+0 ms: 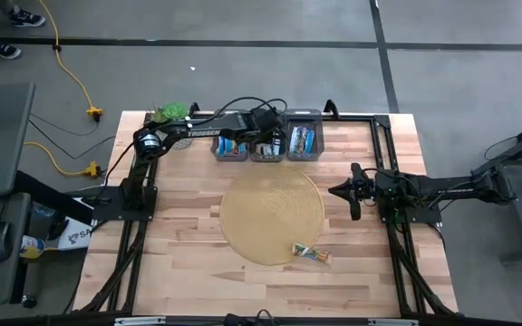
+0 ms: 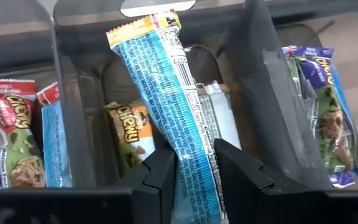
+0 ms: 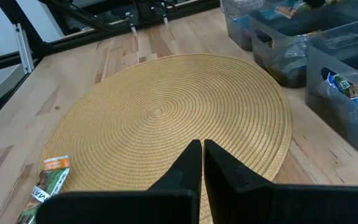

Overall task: Pick and place Granola Bars by type
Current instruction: Put the orange granola bar into the center black bin

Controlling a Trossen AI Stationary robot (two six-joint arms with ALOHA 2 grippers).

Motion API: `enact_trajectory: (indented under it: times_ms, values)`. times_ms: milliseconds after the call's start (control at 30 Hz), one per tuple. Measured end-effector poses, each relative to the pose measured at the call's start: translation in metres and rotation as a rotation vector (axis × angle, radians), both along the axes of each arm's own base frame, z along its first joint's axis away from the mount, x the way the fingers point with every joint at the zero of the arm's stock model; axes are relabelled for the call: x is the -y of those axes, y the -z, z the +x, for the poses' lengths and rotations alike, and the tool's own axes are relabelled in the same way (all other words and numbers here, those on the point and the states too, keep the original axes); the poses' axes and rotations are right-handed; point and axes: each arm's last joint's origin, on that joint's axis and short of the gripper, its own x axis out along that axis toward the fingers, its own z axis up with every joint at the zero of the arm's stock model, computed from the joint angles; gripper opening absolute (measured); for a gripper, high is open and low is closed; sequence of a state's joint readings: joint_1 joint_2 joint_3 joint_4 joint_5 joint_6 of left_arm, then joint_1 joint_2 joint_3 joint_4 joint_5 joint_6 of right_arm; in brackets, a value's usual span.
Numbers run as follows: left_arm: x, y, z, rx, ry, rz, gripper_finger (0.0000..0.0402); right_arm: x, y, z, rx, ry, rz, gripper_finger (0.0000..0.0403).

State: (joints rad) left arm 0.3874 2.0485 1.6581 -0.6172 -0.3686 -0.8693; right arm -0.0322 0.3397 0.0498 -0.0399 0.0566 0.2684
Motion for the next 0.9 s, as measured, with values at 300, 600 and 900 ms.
enact_trajectory:
  times_ms: [300,600,900]
  values:
    - [-0.002,-0.001,0.002,0.044,0.02,-0.025,0.0099,0.0,0.0,0.0,0.0,0.0,0.0,0.0]
    - [-0.001,-0.001,0.002,0.047,0.037,-0.049,0.0099,0.0,0.0,0.0,0.0,0.0,0.0,0.0]
    - [0.0,0.009,0.003,0.033,0.081,-0.124,0.0099,0.0,0.0,0.0,-0.001,0.0,0.0,0.0]
